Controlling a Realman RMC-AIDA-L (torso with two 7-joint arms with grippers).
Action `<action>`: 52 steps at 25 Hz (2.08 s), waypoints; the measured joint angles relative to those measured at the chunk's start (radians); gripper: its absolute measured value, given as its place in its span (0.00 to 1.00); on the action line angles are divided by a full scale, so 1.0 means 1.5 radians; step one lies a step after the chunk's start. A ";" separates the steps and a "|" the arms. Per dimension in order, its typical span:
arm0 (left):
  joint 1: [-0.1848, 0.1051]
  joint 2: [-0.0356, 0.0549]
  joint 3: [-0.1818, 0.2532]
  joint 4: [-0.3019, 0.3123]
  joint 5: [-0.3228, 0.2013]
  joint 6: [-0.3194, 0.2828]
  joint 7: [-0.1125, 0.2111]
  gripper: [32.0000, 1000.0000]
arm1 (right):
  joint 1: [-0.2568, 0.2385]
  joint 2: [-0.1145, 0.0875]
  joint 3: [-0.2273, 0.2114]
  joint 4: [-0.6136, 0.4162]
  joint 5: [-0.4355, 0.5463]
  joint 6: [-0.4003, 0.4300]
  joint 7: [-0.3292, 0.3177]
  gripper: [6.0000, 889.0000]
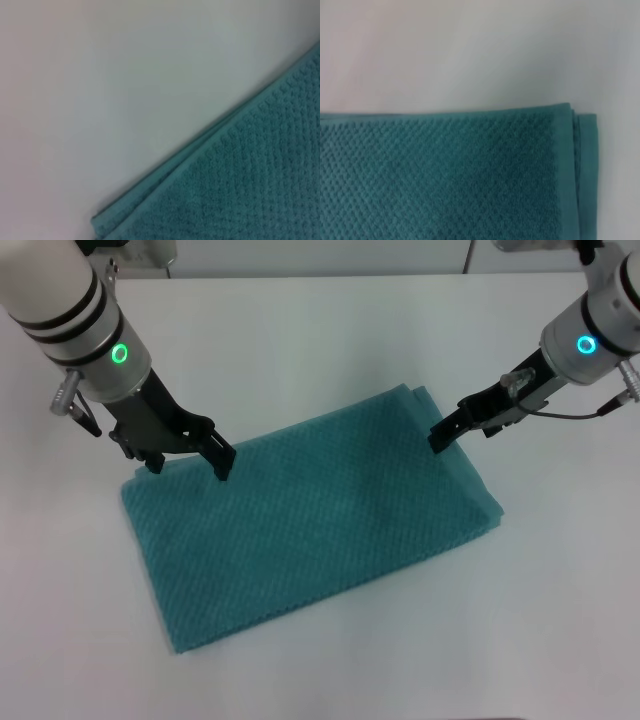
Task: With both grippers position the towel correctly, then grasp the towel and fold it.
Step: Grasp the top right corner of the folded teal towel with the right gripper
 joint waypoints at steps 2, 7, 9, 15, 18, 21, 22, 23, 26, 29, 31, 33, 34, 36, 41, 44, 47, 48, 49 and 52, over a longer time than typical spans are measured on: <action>0.000 -0.0001 0.000 0.000 0.000 0.000 0.000 0.91 | 0.000 0.000 0.000 0.000 0.000 0.001 0.000 0.96; 0.000 -0.0006 0.000 0.000 0.000 0.000 0.000 0.91 | 0.000 0.000 0.000 0.000 0.000 0.002 0.000 0.96; 0.000 -0.0008 0.000 0.000 0.000 0.000 0.000 0.91 | 0.000 0.000 0.000 0.000 0.000 0.003 0.000 0.96; 0.000 -0.0010 0.000 0.000 0.000 0.000 0.000 0.91 | 0.000 0.000 0.000 0.009 -0.002 0.018 0.003 0.95; 0.000 -0.0010 0.000 0.000 0.000 0.000 0.000 0.91 | 0.000 -0.001 0.000 0.025 -0.005 0.036 0.003 0.95; 0.000 -0.0011 0.000 0.000 0.000 0.000 0.000 0.90 | 0.000 -0.002 -0.001 0.038 -0.006 0.057 0.003 0.95; 0.000 -0.0013 0.000 0.000 0.000 0.000 0.000 0.91 | 0.000 -0.002 -0.001 0.043 -0.006 0.064 0.003 0.95; -0.001 -0.0016 0.000 0.000 0.000 0.000 0.000 0.91 | 0.000 -0.002 -0.001 0.049 -0.006 0.071 0.003 0.95; -0.001 -0.0020 0.000 0.000 -0.001 0.000 0.000 0.91 | 0.000 -0.002 -0.003 0.072 -0.006 0.093 0.001 0.95; -0.002 -0.0020 0.000 0.000 -0.002 0.000 0.000 0.91 | 0.000 -0.001 -0.010 0.091 -0.006 0.112 -0.001 0.95; -0.002 -0.0021 0.000 0.000 -0.002 0.000 0.000 0.91 | 0.000 0.001 -0.015 0.101 -0.006 0.122 -0.001 0.95; -0.002 -0.0021 0.000 0.000 -0.003 0.000 0.000 0.91 | 0.000 0.002 -0.019 0.109 -0.006 0.130 -0.001 0.95; -0.002 -0.0021 0.000 0.000 -0.003 0.000 0.000 0.91 | -0.001 0.002 -0.020 0.112 -0.006 0.135 -0.001 0.95; -0.003 -0.0021 0.000 0.000 -0.004 0.000 0.000 0.91 | -0.005 0.002 -0.020 0.116 -0.006 0.143 -0.001 0.95; -0.005 -0.0029 0.001 0.000 -0.004 -0.001 0.000 0.91 | -0.014 0.004 -0.020 0.121 -0.006 0.158 -0.001 0.95; -0.005 -0.0031 0.001 0.000 -0.004 -0.002 0.000 0.91 | -0.016 0.005 -0.020 0.124 -0.006 0.165 -0.001 0.95; -0.006 -0.0031 0.001 0.000 -0.004 -0.002 0.000 0.91 | -0.017 0.006 -0.020 0.129 -0.006 0.173 -0.003 0.94; -0.006 -0.0031 0.001 0.000 -0.004 -0.002 0.000 0.91 | -0.017 0.007 -0.020 0.130 -0.006 0.174 -0.004 0.94; -0.006 -0.0031 0.002 0.000 -0.004 -0.002 0.000 0.91 | -0.017 0.007 -0.020 0.130 -0.006 0.175 -0.004 0.94; -0.006 -0.0031 0.002 0.000 -0.004 -0.003 0.000 0.91 | -0.017 0.008 -0.020 0.130 -0.006 0.179 -0.006 0.94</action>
